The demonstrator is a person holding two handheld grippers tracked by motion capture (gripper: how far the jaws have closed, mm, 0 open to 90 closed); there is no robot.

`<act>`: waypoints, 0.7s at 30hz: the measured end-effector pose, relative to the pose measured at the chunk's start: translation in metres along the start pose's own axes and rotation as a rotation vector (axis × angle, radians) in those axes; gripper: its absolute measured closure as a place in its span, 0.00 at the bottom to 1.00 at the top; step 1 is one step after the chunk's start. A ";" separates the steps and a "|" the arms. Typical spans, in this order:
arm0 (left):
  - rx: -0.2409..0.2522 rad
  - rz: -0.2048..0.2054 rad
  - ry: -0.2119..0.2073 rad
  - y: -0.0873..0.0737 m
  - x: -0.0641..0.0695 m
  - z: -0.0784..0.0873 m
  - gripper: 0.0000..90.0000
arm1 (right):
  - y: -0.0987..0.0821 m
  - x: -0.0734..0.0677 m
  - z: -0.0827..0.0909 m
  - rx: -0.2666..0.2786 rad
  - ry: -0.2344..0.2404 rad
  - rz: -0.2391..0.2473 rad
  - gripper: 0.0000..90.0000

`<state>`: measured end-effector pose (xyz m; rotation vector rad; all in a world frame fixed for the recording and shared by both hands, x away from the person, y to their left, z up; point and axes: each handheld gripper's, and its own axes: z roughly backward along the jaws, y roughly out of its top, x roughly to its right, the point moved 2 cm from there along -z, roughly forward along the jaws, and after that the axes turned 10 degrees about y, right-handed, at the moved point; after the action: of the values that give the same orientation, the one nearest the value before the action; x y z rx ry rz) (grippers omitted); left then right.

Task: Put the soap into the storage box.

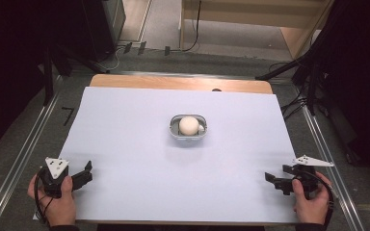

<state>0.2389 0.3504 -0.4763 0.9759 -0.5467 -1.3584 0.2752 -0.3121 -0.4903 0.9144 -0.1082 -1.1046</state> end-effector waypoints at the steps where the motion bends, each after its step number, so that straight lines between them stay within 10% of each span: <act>1: 0.000 0.000 0.000 0.000 0.000 0.000 0.10 | -0.001 0.002 0.002 0.002 -0.001 -0.001 0.15; 21: 0.004 0.010 -0.004 0.000 -0.001 0.000 0.10 | -0.035 0.030 0.041 0.132 0.007 -0.050 0.13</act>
<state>0.2384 0.3512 -0.4760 0.9728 -0.5567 -1.3506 0.2437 -0.3647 -0.4978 1.0435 -0.1551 -1.1512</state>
